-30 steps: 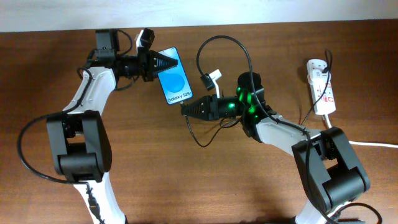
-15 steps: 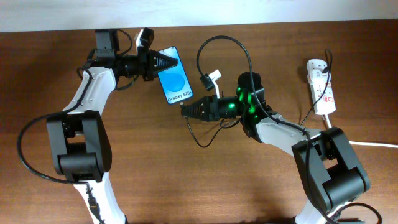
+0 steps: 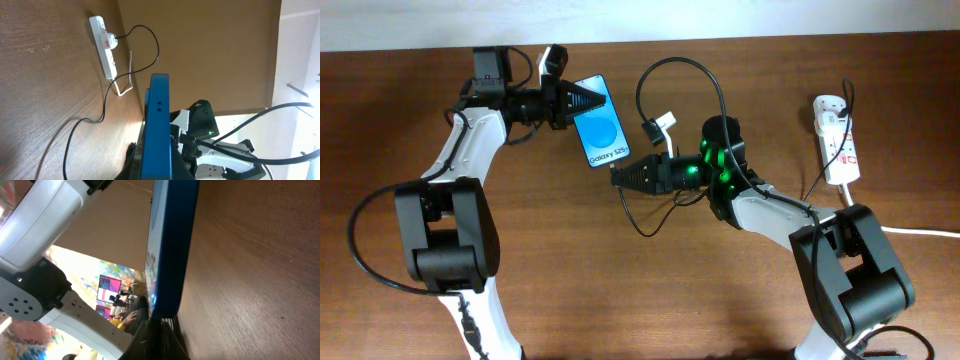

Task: Plug charger to phone and switch on socket

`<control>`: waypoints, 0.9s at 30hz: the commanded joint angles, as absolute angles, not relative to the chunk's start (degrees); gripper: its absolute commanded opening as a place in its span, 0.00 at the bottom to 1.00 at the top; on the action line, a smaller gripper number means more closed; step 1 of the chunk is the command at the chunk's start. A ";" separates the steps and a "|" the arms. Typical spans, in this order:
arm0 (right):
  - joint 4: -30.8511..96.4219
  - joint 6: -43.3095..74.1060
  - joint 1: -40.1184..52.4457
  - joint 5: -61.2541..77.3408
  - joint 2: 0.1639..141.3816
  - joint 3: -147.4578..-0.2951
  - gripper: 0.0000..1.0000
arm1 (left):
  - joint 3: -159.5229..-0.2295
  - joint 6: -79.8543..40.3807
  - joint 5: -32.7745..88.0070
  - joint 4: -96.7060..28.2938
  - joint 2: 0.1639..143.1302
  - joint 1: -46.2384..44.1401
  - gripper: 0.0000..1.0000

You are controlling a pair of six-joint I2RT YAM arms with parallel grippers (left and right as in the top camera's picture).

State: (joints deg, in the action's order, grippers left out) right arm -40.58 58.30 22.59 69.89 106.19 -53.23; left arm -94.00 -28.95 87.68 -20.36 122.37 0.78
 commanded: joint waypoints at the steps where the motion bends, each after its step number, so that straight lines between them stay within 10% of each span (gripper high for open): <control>1: -41.01 57.74 21.91 69.19 106.61 -53.36 0.04 | -95.79 -29.26 90.19 -20.47 121.93 0.84 0.00; 27: -44.10 59.31 20.08 68.55 106.61 -53.36 0.04 | -95.79 -29.23 90.19 -20.43 121.93 -1.08 0.00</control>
State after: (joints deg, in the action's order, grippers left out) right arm -42.02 58.43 21.80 70.83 106.19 -53.23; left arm -94.41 -28.97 87.55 -20.32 122.37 -0.32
